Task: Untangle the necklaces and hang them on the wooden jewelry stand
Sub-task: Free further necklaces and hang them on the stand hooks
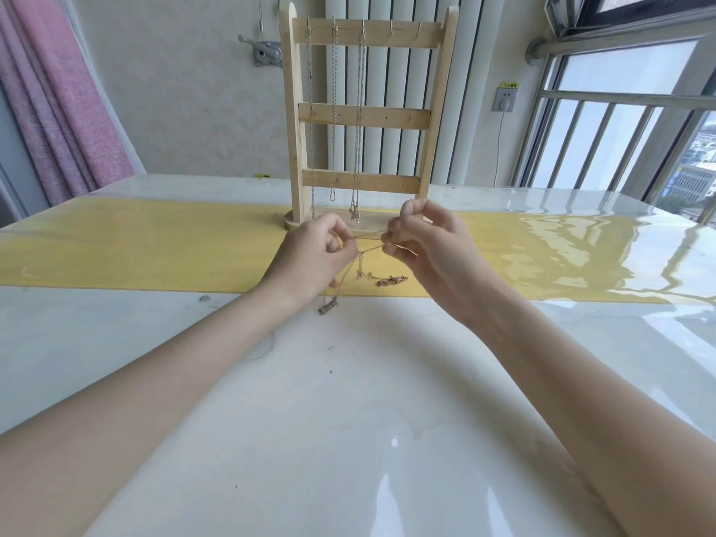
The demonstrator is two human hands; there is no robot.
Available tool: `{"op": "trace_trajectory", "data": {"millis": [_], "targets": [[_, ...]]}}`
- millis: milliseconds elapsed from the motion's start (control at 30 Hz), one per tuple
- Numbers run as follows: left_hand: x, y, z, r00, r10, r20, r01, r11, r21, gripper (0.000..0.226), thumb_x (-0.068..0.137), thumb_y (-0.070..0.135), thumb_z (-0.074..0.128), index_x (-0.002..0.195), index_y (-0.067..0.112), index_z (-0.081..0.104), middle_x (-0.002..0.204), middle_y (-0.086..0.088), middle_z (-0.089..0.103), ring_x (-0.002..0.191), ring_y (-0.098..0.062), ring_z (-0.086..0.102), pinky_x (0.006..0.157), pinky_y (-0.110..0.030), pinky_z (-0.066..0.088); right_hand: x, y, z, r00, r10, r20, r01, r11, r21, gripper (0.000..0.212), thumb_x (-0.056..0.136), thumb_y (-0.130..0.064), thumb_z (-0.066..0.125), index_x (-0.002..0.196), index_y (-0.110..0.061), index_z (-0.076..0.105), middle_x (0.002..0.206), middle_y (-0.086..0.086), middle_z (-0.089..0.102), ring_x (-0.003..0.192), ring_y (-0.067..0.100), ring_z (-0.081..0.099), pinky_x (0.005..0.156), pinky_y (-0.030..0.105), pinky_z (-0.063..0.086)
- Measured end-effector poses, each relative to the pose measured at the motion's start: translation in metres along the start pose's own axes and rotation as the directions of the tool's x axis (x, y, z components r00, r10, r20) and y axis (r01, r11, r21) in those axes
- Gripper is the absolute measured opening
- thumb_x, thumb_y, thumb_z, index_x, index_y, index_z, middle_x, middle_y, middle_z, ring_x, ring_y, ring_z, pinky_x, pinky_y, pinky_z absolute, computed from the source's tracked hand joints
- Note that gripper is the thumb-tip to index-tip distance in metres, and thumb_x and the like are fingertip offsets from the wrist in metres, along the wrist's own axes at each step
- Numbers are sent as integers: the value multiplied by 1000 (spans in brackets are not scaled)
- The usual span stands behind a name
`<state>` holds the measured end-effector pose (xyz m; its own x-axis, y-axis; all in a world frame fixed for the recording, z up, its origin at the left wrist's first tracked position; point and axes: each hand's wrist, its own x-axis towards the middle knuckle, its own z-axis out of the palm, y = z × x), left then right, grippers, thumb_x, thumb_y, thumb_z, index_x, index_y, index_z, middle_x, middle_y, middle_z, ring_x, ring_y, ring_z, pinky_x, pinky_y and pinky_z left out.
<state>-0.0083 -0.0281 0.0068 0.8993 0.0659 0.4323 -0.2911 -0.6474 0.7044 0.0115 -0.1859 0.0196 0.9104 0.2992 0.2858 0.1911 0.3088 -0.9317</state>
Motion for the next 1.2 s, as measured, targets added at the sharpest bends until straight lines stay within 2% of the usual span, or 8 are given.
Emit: {"op": "trace_trajectory", "data": {"millis": [133,233,333,467,567,867,1067,1200], "targets": [[6,1,-3,973,-222,71,233,910,-344,20,92,8,54,74,16,51,45,12,43,40,-2,39,54,-21,40,1,-5,-2,996,67,57,-77,977,201,28,89,12,42,76,-13,45,67,2,46,52,13,49,61,24,47],[3,3,-3,963,-229,142,268,851,-451,18,91,8,57,75,15,52,56,5,42,51,-8,35,54,-17,34,-1,-1,-1,995,43,89,-46,998,33,20,79,9,50,81,-11,49,71,6,40,45,11,36,57,24,43],[1,7,-5,956,-197,218,284,814,-507,14,91,10,59,78,15,54,47,14,41,42,-3,33,58,-15,44,-6,1,2,993,22,116,3,977,-213,21,86,10,48,88,-11,49,73,4,42,45,8,31,48,22,37],[0,13,-8,953,-174,250,295,732,-615,14,88,11,61,78,17,54,47,14,37,41,-3,27,45,-13,38,-6,4,4,991,-52,123,116,798,-592,22,86,2,59,81,-17,49,69,-2,50,49,7,43,48,17,36],[0,12,-11,958,-171,230,275,773,-572,16,86,11,64,75,17,55,48,12,32,40,-3,24,38,-12,27,-4,5,2,979,-179,101,197,680,-707,23,88,-7,63,73,-17,50,61,0,53,54,13,46,53,18,38],[2,7,-12,937,-233,259,342,757,-557,12,89,20,61,78,16,57,48,14,34,41,-2,21,35,-11,16,-5,-3,0,997,-62,-44,41,924,-380,20,98,-11,49,79,-13,43,45,-6,47,35,5,29,37,15,22],[1,5,-10,918,-259,300,391,713,-582,17,90,16,59,74,16,52,60,6,38,40,-1,27,35,-11,18,-4,-5,-4,994,23,-105,-41,985,-167,20,100,-11,45,81,-15,40,43,-8,42,37,7,23,38,17,16],[-1,4,-6,954,-219,207,278,902,-329,22,88,4,60,72,15,48,60,3,40,40,-3,35,39,-14,32,-3,-6,-9,988,48,-144,-58,996,-62,20,100,-13,46,81,-16,41,49,-5,44,42,8,22,39,18,16]]}}
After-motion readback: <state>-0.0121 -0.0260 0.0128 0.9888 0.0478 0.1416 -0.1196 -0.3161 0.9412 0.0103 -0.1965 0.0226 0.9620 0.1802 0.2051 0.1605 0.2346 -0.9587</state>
